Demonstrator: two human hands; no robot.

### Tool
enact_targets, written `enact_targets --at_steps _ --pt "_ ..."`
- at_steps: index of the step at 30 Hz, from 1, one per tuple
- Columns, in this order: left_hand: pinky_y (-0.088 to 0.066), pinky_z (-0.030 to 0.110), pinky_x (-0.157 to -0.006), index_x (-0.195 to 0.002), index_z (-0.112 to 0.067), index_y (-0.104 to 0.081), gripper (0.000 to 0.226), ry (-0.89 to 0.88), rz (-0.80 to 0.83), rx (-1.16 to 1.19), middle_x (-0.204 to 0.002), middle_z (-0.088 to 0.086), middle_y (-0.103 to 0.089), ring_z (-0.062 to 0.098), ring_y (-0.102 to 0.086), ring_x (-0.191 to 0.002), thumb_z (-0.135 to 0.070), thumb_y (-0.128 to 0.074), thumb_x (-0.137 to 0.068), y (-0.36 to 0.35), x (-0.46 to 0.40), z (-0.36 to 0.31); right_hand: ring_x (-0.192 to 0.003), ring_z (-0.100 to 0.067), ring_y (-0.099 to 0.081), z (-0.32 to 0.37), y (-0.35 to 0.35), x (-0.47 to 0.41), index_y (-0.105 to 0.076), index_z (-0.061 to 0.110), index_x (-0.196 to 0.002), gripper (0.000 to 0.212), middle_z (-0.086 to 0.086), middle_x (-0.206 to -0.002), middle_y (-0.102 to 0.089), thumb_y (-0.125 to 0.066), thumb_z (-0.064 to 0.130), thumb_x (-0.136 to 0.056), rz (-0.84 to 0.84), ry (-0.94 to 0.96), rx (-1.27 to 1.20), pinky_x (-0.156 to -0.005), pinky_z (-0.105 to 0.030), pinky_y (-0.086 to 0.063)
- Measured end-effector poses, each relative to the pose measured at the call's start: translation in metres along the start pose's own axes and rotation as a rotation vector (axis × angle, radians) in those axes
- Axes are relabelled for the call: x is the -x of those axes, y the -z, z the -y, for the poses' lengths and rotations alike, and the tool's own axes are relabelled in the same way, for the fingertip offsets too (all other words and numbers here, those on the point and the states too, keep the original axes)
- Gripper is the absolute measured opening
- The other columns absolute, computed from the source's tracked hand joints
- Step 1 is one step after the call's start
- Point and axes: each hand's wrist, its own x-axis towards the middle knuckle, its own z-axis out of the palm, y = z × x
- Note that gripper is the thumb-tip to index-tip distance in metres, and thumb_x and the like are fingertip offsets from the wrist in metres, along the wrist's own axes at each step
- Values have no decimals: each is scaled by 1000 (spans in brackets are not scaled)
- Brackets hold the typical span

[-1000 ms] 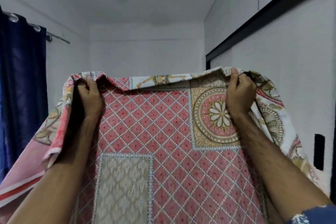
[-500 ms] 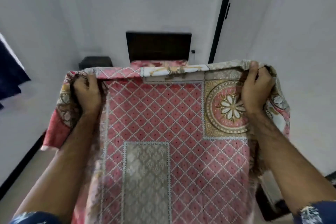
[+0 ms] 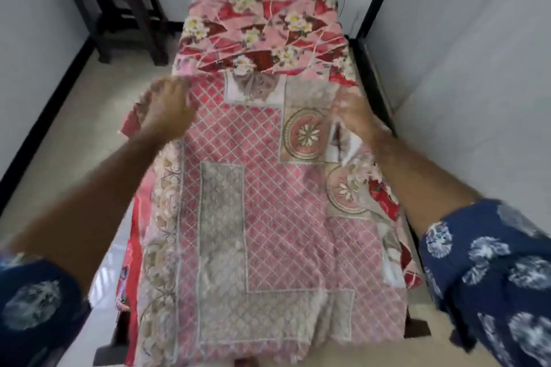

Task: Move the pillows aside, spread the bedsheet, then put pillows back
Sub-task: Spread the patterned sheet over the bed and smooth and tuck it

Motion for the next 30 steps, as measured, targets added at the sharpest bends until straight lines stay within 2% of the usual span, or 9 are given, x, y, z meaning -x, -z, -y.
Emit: enact_targets --at_steps 3,6,8,10,16,23,25,27,30 --pt "-16 67 -120 -151 -18 -37 56 -71 206 16 -164 14 -25 38 -23 -151 -26 -56 -99 -70 49 -1 -114 -22 -58 -41 -43 43 -60 5 -134 35 -13 -137 -58 -57 9 -99 137 -79 -2 -86 -21 -40" --pt "-18 65 -120 -147 -21 -43 50 -67 389 55 -165 12 -25 34 -23 -152 -26 -56 -99 -134 101 -10 -110 -16 -56 -104 -62 78 -62 3 -130 33 -11 -135 -58 -58 3 -98 212 -154 31 -74 -13 -42" --pt "-20 62 -121 -147 -22 -44 48 -50 459 95 -165 10 -24 30 -24 -152 -26 -55 -101 -160 116 -25 -124 -23 -57 -140 -63 91 -65 3 -124 29 -13 -140 -58 -61 3 -96 227 -177 40 -85 -17 -43" --pt "-23 60 -120 -146 -23 -44 45 -92 514 115 -164 9 -25 28 -26 -151 -25 -54 -101 -186 130 -48 -127 -27 -56 -168 -58 101 -66 2 -121 25 -13 -138 -60 -63 6 -96 226 -195 59 -97 -26 -43" --pt "-26 56 -120 -147 -22 -43 46 -133 631 127 -165 7 -24 28 -27 -151 -26 -52 -102 -241 146 -132 -116 -27 -62 -241 -35 103 -65 1 -119 27 -13 -122 -66 -60 -3 -93 209 -207 19 -101 -37 -49" --pt "-37 52 -115 -150 -17 -38 51 -29 750 96 -163 9 -25 31 -34 -146 -25 -53 -102 -310 180 -247 -111 -19 -61 -337 -8 87 -61 9 -126 30 -4 -120 -64 -55 5 -97 387 -178 -75 -77 -16 -44" --pt "-42 53 -110 -150 -18 -38 52 41 772 66 -161 7 -29 31 -41 -141 -29 -52 -102 -332 197 -283 -107 -18 -61 -367 -3 84 -60 12 -126 30 -3 -118 -63 -53 5 -97 467 -171 -74 -71 -16 -43" --pt "-44 54 -107 -150 -22 -37 52 93 792 34 -161 3 -29 31 -42 -140 -33 -52 -101 -351 213 -314 -106 -15 -60 -389 0 82 -60 13 -126 31 -2 -120 -62 -53 5 -96 540 -136 -61 -76 -20 -46" --pt "-39 55 -111 -152 -24 -35 55 116 839 1 -164 2 -22 29 -28 -149 -35 -52 -100 -379 231 -356 -106 -16 -62 -414 7 74 -60 14 -126 31 -3 -123 -63 -56 7 -96 620 -76 -21 -83 -27 -52"
